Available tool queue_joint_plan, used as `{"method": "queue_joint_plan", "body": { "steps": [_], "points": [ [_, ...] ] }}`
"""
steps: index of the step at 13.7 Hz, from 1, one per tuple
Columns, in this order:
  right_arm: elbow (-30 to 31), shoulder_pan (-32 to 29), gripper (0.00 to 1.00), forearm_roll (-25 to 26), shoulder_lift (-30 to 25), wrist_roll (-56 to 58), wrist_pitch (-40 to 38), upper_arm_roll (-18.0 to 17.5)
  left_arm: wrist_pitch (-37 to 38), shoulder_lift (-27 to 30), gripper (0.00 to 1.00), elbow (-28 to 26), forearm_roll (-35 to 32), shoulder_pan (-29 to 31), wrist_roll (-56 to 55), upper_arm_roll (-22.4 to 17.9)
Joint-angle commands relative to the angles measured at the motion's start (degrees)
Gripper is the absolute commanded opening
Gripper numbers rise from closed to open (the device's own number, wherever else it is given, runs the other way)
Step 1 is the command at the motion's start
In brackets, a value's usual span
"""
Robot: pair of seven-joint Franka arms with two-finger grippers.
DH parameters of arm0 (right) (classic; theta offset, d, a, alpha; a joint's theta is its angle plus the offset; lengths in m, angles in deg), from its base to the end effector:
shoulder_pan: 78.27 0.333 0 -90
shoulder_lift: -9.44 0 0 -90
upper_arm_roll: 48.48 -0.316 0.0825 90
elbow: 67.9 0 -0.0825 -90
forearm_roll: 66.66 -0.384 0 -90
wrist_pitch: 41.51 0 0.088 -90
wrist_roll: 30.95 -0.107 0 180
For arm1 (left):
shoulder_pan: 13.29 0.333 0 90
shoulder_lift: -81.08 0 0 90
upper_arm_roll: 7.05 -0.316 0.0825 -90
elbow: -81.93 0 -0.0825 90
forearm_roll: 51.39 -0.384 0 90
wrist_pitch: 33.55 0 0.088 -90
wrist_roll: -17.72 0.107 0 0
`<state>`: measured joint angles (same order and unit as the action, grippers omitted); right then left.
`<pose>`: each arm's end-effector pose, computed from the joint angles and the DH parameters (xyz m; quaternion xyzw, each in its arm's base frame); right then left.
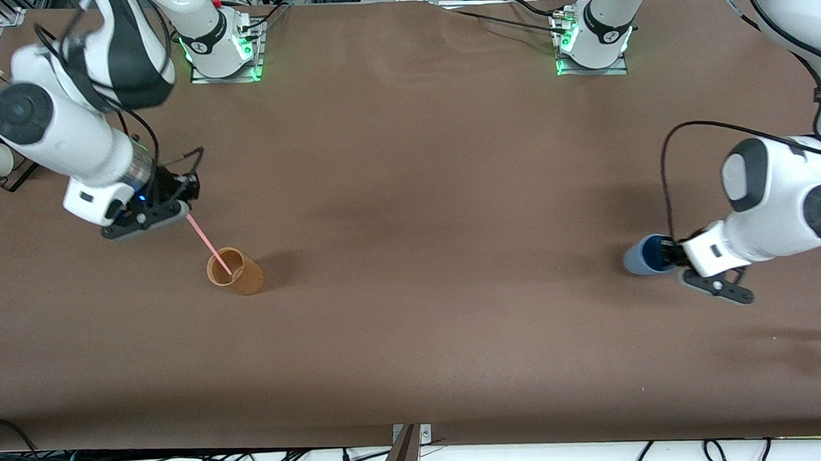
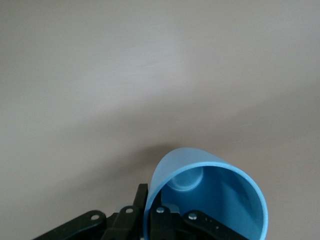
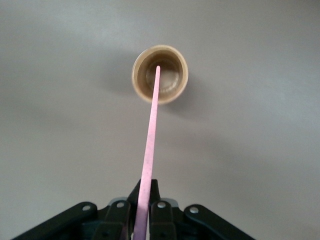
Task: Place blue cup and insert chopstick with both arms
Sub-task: 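Lift the chopstick out with the right gripper while the left carries the cup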
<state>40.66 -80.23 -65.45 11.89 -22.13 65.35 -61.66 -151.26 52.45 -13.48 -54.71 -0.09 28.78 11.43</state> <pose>0.5537 0.1067 0.4721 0.9835 0.1773 -0.0355 0.0059 0.6634 -0.0350 0.3225 0.9877 -0.1412 -0.0394 0.0539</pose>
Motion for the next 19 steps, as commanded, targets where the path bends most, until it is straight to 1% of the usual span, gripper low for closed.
{"method": "queue_joint_plan", "body": {
  "steps": [1, 2, 3, 4, 5, 6, 7, 8, 9, 10, 11, 12, 14, 15, 18, 19],
  "points": [
    [-5.08, -0.07, 0.00, -0.41, -4.11, 2.60, -9.96, -0.27, 1.34, -0.37, 0.00, -1.17, -0.71, -2.46, -18.97, 8.55],
    [-7.55, 0.02, 0.00, -0.41, -4.29, 2.78, -13.48, -0.44, 1.25, -0.99, 0.00, -1.44, -0.72, -7.00, -27.49, 9.19],
    [-9.83, -0.07, 0.00, -0.41, -4.73, 2.78, -16.04, -1.40, 1.25, -1.51, 0.00, -0.92, -0.81, -12.18, -33.84, 9.20],
    [-10.90, 0.02, 0.00, -0.41, -5.17, 2.78, -17.63, -1.67, 0.21, -3.00, 0.00, -0.48, -0.98, -16.41, -38.25, 9.20],
    [-12.04, 0.02, 0.00, -0.41, -5.35, 2.70, -18.43, -2.28, -1.37, -4.32, 0.00, -0.39, -1.68, -20.54, -39.86, 8.77],
    [-13.10, 0.02, 0.00, -0.50, -5.35, 2.52, -19.48, -3.16, -6.00, -5.46, 0.00, -0.47, -3.69, -22.50, -40.32, 8.33],
    [-13.37, 1.24, 0.00, -0.59, -5.44, 2.34, -20.19, -3.17, -10.31, -6.34, 0.00, -0.73, -5.88, -22.78, -40.41, 8.32],
    [-13.37, 3.42, 0.00, -0.42, -5.53, 1.82, -21.07, -3.17, -11.31, -7.75, 0.00, -0.74, -7.39, -23.30, -40.58, 8.32],
    [-13.37, 4.92, 0.00, -0.50, -5.44, -1.58, -21.08, -3.17, -11.49, -8.28, 0.00, -0.74, -8.27, -23.74, -40.67, 8.32],
    [-13.37, 5.98, 0.00, -0.68, -5.35, -5.53, -21.16, -3.17, -11.49, -8.37, 0.15, -0.74, -8.71, -23.84, -40.59, 8.32],
    [-13.37, 7.30, 0.00, -0.68, -5.09, -7.92, -21.16, -3.25, -11.41, -8.37, 0.94, -0.74, -8.63, -23.75, -40.67, 8.32],
    [-13.37, 8.36, 0.00, -0.85, -4.83, -9.85, -20.99, -3.34, -11.23, -8.20, 1.00, -0.74, -8.54, -23.75, -40.85, 8.41],
    [-13.46, 9.77, 0.00, -3.83, -3.16, -13.98, -21.08, -3.52, -11.05, -7.67, 1.00, -0.56, -8.19, -23.49, -41.37, 8.50],
    [-13.55, 10.90, 0.00, -4.36, -2.02, -15.48, -21.16, -3.52, -10.53, -6.80, 1.00, -0.47, -7.93, -22.96, -41.20, 8.67],
    [-15.82, 15.47, 0.00, -4.72, 1.67, -22.23, -21.25, -3.52, -2.73, 0.82, 1.00, -0.39, -7.66, -21.64, -40.94, 9.11],
    [-16.44, 16.53, 0.00, -5.77, 2.81, -25.49, -21.25, -3.52, -0.18, 3.64, 1.00, -0.39, -7.66, -21.47, -40.94, 8.94]
  ]
}}
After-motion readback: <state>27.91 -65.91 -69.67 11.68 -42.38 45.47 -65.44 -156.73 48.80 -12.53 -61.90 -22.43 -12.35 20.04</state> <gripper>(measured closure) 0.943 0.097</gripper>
